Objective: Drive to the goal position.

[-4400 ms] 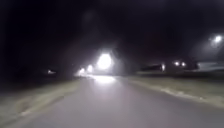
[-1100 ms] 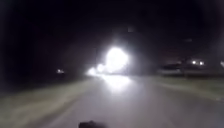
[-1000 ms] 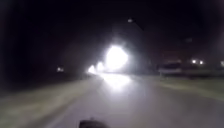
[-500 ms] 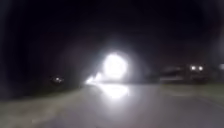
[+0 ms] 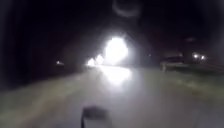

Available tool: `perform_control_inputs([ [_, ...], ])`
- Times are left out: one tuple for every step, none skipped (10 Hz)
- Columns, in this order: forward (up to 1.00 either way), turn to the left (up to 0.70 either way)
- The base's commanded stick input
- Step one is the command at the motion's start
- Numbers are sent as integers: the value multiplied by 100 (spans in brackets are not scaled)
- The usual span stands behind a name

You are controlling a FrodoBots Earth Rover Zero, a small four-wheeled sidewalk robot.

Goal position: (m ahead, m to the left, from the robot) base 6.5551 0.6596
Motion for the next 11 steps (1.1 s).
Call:
perform_control_inputs([
  [100, 1],
  [100, 1],
  [100, 0],
  [100, 0],
  [100, 0],
  [100, 0],
  [100, 0],
  [100, 0],
  [100, 0],
  [100, 0],
  [100, 0],
])
